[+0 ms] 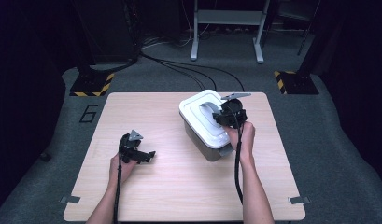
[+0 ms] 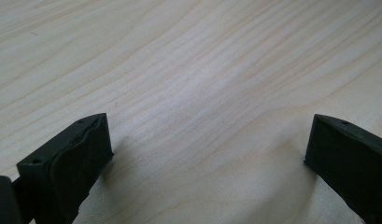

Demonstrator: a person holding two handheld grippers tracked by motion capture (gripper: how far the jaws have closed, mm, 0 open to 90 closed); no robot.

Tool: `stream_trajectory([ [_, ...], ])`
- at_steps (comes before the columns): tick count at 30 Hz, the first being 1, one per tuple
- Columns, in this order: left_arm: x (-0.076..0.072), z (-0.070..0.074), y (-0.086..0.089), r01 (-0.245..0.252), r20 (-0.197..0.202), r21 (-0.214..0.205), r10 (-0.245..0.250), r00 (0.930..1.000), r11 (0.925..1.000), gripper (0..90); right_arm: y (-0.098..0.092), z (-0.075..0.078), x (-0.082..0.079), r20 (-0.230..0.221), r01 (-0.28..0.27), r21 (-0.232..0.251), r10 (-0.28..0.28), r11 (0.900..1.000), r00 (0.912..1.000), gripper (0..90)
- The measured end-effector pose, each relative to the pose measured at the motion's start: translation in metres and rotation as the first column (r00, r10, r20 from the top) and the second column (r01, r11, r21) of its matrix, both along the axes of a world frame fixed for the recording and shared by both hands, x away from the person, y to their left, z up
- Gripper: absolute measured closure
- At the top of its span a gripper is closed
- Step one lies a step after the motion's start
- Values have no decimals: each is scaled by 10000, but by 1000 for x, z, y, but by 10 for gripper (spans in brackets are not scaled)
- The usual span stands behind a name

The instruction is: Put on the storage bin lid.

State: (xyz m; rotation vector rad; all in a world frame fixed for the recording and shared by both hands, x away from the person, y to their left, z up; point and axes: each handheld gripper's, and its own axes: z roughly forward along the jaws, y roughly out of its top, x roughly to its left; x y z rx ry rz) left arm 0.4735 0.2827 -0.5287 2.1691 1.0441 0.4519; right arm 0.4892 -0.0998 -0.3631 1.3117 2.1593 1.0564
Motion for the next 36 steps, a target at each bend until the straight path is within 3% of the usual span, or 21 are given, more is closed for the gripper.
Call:
stream_trajectory([
  [8, 0, 0, 0, -7, 3, -14, 7, 10000, 10000, 4, 4, -12, 4, -220, 65, -105, -68, 9999, 9997, 667],
  [17, 0, 0, 0, -9, 5, -16, 9, 10000, 10000, 4, 2, -16, 3, -438, 59, -56, -61, 10000, 9990, 666],
  [27, 0, 0, 0, -22, 8, -35, 22, 10000, 10000, 4, 1, -18, 1, -393, 72, 45, -70, 10000, 9992, 658],
  [30, 0, 0, 0, 5, 0, 2, -5, 10000, 10000, 4, -2, -17, 1, -158, -114, 84, 116, 9999, 9998, 586],
  [34, 0, 0, 0, 5, -13, -7, -5, 10000, 10000, 4, -7, -11, -4, -251, 36, 136, -32, 9999, 9997, 435],
  [36, 0, 0, 0, 2, -5, -2, -2, 10000, 10000, 4, -9, -10, -5, -243, 19, 137, -15, 9999, 9997, 413],
])
